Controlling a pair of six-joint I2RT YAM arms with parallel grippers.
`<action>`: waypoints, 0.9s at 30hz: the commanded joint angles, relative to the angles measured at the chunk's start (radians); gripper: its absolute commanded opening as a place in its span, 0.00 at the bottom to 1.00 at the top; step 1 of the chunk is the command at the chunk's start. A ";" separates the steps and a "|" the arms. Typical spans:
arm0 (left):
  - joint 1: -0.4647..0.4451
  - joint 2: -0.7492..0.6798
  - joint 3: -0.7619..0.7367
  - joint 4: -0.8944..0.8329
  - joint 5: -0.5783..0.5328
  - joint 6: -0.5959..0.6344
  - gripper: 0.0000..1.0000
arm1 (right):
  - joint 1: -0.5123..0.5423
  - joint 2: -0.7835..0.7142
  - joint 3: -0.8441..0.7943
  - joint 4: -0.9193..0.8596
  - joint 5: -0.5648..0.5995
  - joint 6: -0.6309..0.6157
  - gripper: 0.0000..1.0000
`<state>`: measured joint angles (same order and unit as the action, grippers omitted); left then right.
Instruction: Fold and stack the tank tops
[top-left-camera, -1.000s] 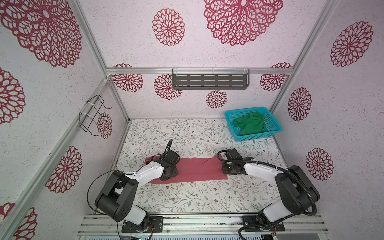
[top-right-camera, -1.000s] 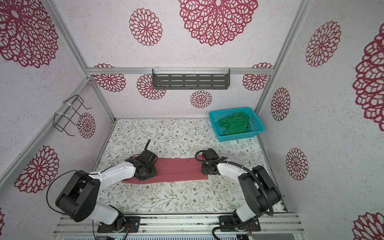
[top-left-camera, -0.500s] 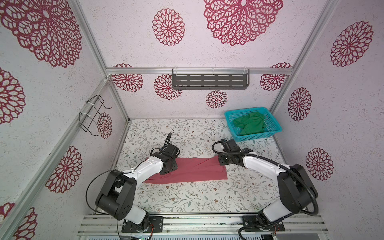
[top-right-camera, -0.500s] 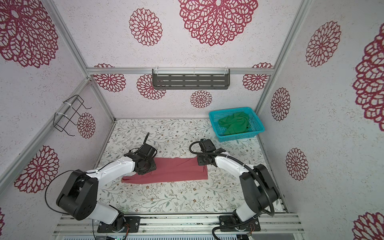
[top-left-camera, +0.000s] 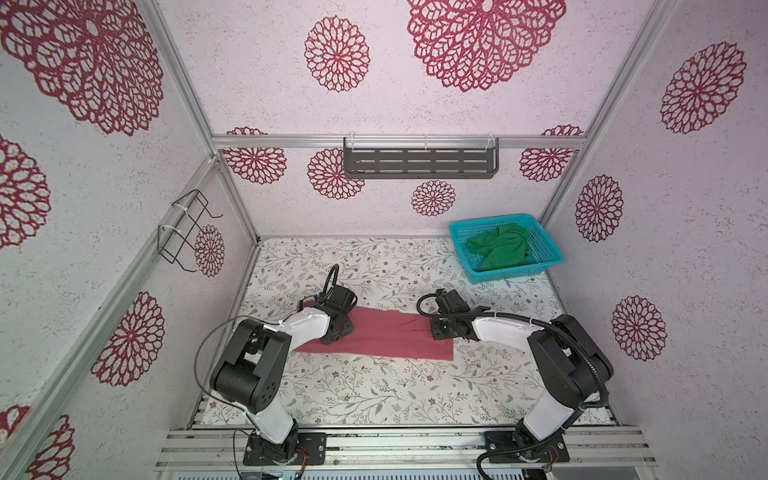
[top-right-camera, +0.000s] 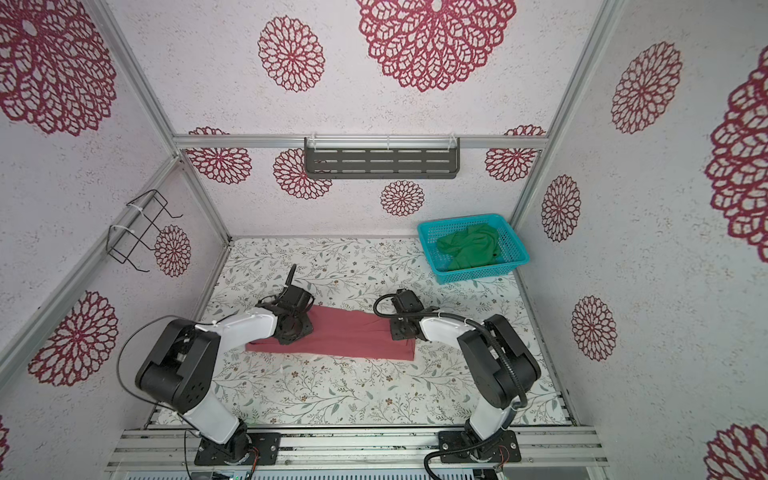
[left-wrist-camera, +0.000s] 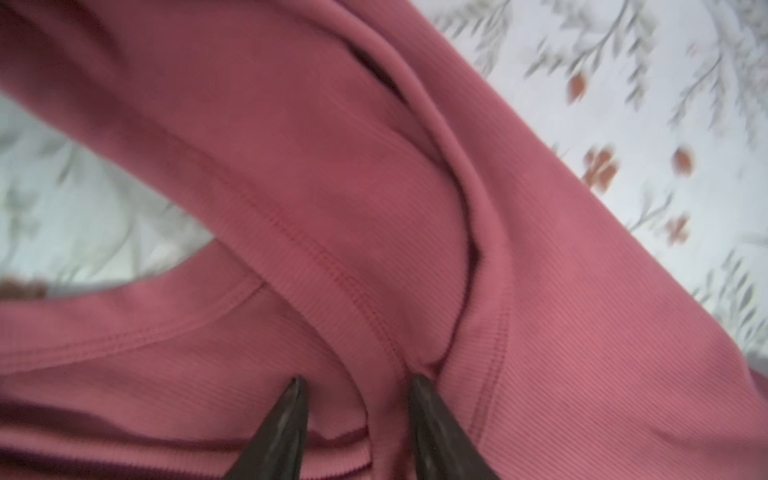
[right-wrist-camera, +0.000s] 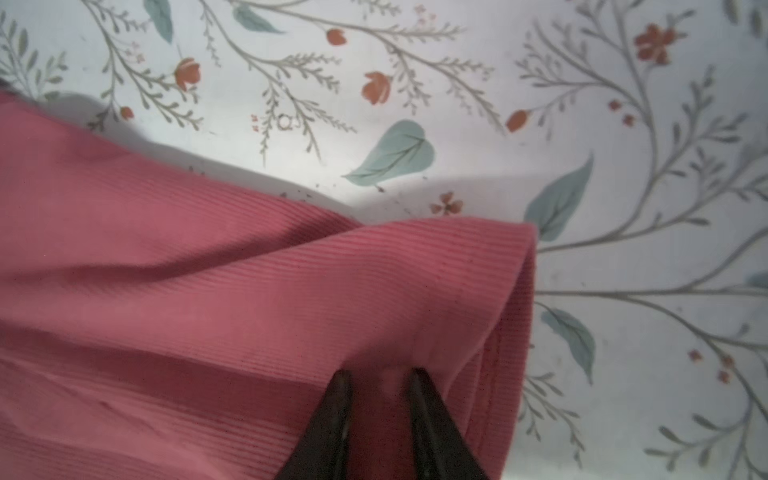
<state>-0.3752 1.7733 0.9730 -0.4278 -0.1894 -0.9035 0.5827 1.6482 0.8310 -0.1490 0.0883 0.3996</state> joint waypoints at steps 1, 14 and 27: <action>0.034 0.252 0.132 0.077 0.157 0.155 0.47 | 0.048 -0.095 -0.136 -0.083 0.070 0.163 0.32; 0.027 0.316 0.658 -0.087 0.179 0.494 0.71 | 0.106 -0.385 -0.105 -0.086 0.030 0.236 0.62; -0.022 0.366 0.538 -0.036 0.230 0.264 0.49 | 0.040 -0.077 -0.002 -0.063 -0.131 0.026 0.33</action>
<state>-0.3813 2.0811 1.5211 -0.4767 0.0235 -0.5880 0.6209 1.5745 0.8242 -0.2184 -0.0162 0.4709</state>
